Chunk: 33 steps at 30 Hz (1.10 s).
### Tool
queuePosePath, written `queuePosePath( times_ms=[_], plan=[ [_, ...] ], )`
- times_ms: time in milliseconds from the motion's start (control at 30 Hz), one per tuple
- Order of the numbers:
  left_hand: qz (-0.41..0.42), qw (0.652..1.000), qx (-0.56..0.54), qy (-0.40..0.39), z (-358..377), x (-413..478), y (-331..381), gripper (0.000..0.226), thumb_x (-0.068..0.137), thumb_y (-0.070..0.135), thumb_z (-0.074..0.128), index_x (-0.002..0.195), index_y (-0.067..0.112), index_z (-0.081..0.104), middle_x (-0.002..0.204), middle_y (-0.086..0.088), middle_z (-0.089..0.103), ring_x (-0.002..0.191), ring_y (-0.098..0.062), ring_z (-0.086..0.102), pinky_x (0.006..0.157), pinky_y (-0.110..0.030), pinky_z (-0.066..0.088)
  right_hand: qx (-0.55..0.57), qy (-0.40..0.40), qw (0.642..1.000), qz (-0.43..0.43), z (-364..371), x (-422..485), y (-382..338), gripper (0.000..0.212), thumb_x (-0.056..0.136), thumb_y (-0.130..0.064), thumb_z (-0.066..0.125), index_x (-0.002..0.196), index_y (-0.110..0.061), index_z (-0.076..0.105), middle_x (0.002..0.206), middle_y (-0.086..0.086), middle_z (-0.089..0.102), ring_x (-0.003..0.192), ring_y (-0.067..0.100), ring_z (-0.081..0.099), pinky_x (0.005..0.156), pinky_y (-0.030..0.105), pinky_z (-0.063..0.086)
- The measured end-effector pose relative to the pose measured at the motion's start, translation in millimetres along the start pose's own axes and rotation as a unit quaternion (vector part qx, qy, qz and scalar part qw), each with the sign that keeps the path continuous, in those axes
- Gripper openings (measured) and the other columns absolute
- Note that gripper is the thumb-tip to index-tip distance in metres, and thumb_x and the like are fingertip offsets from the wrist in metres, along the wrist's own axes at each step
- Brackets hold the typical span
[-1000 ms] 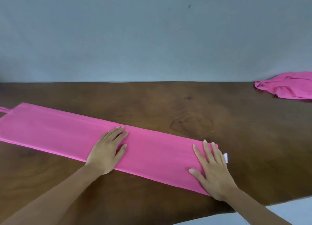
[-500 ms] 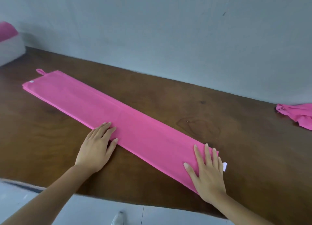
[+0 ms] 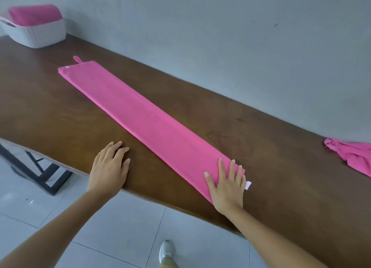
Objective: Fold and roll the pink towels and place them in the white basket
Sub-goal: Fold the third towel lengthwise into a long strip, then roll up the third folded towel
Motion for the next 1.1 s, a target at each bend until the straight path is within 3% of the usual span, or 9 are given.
queuePosePath(
  times_ms=[200, 567, 900, 1000, 1100],
  plan=[
    [-0.035, 0.999, -0.036, 0.007, 7.5, -30.4, 38.0, 0.034, 0.097, 0.023, 0.064, 0.129, 0.014, 0.064, 0.147, -0.008, 0.053, 0.144, -0.032, 0.039, 0.118, -0.054, 0.031, -0.004, -0.016, 1.000, -0.004, -0.6, 3.2, 0.4, 0.093, 0.083, -0.085, -0.010, 0.160, -0.032, -0.009, 0.169, 0.012, -0.007, 0.154, 0.039, -0.010, 0.124, 0.055, -0.002],
    [-0.071, 0.996, -0.049, 0.029, 25.9, -63.4, 157.6, 0.032, 0.098, 0.029, 0.063, 0.130, 0.024, 0.064, 0.141, 0.004, 0.056, 0.145, -0.024, 0.036, 0.119, -0.050, 0.029, 0.000, -0.104, 0.991, -0.083, -6.2, 10.9, 18.3, 0.092, 0.086, -0.083, 0.005, 0.158, -0.030, -0.017, 0.166, 0.013, -0.021, 0.151, 0.043, -0.020, 0.121, 0.058, -0.006],
    [-0.049, 0.998, -0.038, 0.016, 73.4, -84.9, 276.3, 0.047, 0.096, 0.057, 0.043, 0.131, 0.032, 0.060, 0.136, 0.014, 0.053, 0.140, -0.014, 0.036, 0.118, -0.036, 0.023, 0.055, -0.094, 0.926, -0.362, -25.8, 41.3, 105.2, 0.093, 0.080, -0.086, -0.006, 0.159, -0.038, 0.007, 0.169, -0.007, -0.002, 0.155, 0.019, -0.009, 0.124, 0.046, 0.009],
    [-0.060, 0.998, -0.015, -0.001, 85.7, -90.8, 301.8, 0.051, 0.093, 0.066, 0.043, 0.129, 0.033, 0.058, 0.127, 0.016, 0.053, 0.126, -0.011, 0.042, 0.110, -0.032, 0.031, 0.122, -0.063, 0.914, -0.381, -25.5, 56.9, 135.1, 0.088, 0.085, -0.083, 0.003, 0.153, -0.034, 0.030, 0.166, -0.010, 0.018, 0.154, 0.012, 0.002, 0.123, 0.040, 0.014],
    [-0.071, 0.997, 0.008, 0.008, 94.0, -93.2, 315.9, 0.048, 0.090, 0.069, 0.050, 0.123, 0.034, 0.059, 0.118, 0.017, 0.056, 0.111, -0.010, 0.048, 0.097, -0.029, 0.038, 0.214, -0.055, 0.905, -0.364, -21.9, 69.6, 159.8, 0.071, 0.089, -0.081, 0.016, 0.126, -0.032, 0.052, 0.156, -0.009, 0.038, 0.151, 0.009, 0.012, 0.119, 0.037, 0.020]
  ],
)
Point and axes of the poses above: each hand's wrist, its own x-axis towards the middle knuckle, its own z-axis out of the palm, y = z × x, the point moved 3 cm from there along x, towards the middle knuckle
